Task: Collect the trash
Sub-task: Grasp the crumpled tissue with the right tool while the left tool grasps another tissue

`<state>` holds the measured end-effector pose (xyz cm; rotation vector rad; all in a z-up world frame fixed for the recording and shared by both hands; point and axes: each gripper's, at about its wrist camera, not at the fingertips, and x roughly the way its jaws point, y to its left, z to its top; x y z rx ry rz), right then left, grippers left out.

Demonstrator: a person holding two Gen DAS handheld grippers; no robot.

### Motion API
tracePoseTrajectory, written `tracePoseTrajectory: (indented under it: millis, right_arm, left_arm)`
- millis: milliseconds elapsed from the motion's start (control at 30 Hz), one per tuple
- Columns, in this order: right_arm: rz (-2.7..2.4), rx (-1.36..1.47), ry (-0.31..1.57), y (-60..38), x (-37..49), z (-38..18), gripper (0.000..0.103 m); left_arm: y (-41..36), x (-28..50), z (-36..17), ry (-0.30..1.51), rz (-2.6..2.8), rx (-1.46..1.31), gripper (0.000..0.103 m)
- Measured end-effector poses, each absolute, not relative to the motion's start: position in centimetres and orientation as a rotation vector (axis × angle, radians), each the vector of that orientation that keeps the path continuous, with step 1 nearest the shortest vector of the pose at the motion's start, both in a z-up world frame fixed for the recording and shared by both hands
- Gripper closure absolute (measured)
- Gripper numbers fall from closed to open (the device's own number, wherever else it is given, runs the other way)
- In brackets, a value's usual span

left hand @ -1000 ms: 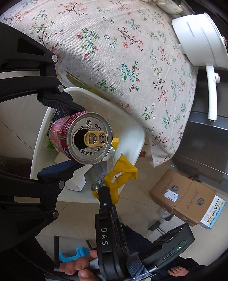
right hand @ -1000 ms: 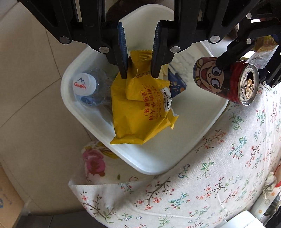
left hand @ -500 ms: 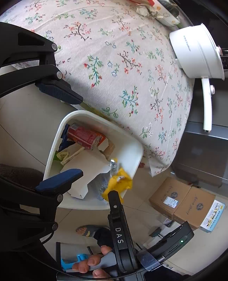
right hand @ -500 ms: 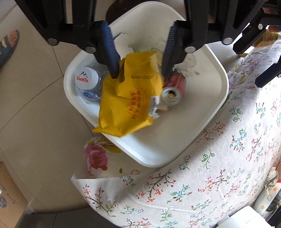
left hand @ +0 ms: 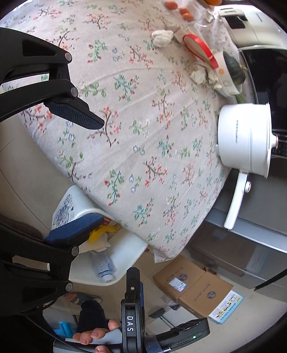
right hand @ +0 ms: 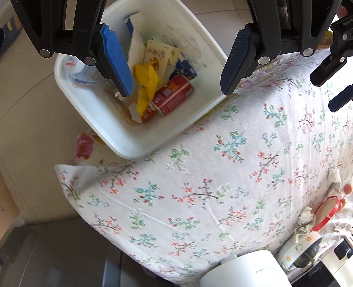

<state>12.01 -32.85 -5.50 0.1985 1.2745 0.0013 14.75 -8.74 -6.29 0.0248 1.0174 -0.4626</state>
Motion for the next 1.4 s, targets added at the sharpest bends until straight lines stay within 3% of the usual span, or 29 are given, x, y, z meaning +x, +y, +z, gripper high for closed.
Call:
tracePoseTrajectory:
  millis: [400,733,833,900,933,1033,1100,1400]
  right_arm:
    - [0.117,0.172,1.243,-24.4,19.0,-5.9,0.029]
    - [0.215,0.084,1.125,-18.0,26.8,-7.0,0.029]
    - [0.253,0.049,1.083,-15.7,29.1,-8.0,0.029]
    - [0.276,0.035,1.071,-14.2,30.8,-8.9,0.029]
    - [0.288,0.041,1.068,-13.5,31.7,-9.3,0.029]
    - [0.337,0.102,1.071,-11.8,34.3,-10.9,0.029]
    - [0.349,0.119,1.071,-11.0,35.7,-11.8,0.029]
    - [0.403,0.111,0.981,-7.4,39.7,-12.4,0.029]
  left_arm:
    - [4.6,23.2,-5.7,0.97,-0.209,-0.113,0.022]
    - [10.5,31.4,-9.6,0.886,-0.075,-0.174,0.026]
    - [11.3,32.8,-10.8,0.883,-0.095,-0.208,0.045]
    - [11.6,33.5,-11.4,0.901,-0.12,-0.234,0.069]
    - [12.0,33.7,-11.5,0.901,-0.122,-0.246,0.069]
    - [12.9,33.9,-11.3,0.899,-0.157,-0.268,0.085]
    - [13.3,33.6,-10.9,0.899,-0.171,-0.263,0.103]
    - [15.8,31.8,-9.8,0.899,-0.193,-0.259,0.103]
